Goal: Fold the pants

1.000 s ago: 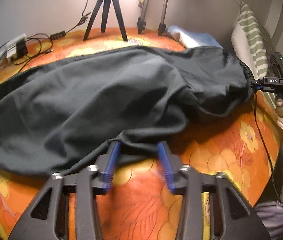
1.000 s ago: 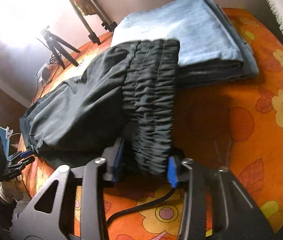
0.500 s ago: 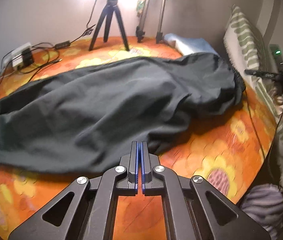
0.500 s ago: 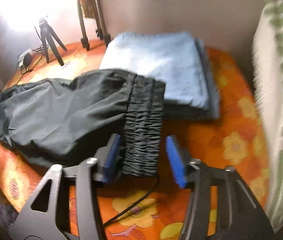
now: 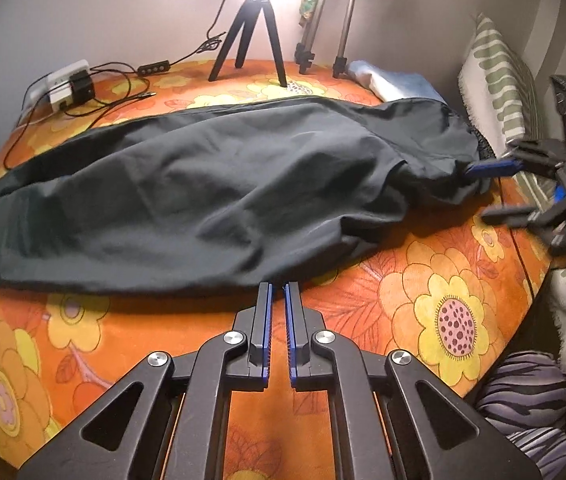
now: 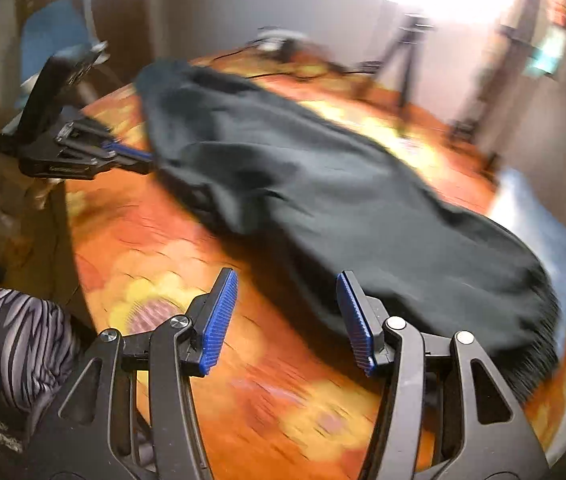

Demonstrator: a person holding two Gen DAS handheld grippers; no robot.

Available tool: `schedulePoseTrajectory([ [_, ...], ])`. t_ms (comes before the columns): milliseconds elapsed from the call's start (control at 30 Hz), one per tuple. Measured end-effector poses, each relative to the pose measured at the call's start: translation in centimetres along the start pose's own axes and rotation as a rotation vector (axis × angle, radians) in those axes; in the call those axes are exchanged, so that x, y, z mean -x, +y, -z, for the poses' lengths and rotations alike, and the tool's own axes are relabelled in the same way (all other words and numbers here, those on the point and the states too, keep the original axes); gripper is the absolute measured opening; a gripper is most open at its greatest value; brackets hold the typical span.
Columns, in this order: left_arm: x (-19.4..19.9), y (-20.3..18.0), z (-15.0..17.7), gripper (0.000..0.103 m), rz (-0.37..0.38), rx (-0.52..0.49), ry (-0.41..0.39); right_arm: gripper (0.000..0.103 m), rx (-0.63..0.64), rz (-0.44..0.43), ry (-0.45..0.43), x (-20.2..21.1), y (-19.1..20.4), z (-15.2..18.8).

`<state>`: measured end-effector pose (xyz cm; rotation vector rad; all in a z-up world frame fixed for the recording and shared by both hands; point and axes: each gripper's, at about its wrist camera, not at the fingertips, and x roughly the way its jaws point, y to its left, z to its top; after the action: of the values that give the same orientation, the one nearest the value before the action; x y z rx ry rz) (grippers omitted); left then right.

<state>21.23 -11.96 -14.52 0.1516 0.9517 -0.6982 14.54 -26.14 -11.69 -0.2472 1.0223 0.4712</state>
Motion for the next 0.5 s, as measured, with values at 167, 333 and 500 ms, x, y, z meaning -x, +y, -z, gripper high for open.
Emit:
schedulePoseTrajectory([
  [167, 0.6, 1.3, 0.5, 0.005, -0.005, 0.029, -0.012, 0.055, 0.082, -0.061, 0.037, -4.2, 3.5, -2.2],
  [333, 1.5, 2.2, 0.7, 0.005, 0.002, 0.054, -0.04, 0.055, 0.146, -0.073, 0.092, -7.9, 5.7, -4.1],
  [500, 2.4, 3.0, 1.0, 0.005, 0.006, 0.067, -0.064, 0.055, 0.174, -0.024, 0.145, -10.5, 6.4, -4.5],
])
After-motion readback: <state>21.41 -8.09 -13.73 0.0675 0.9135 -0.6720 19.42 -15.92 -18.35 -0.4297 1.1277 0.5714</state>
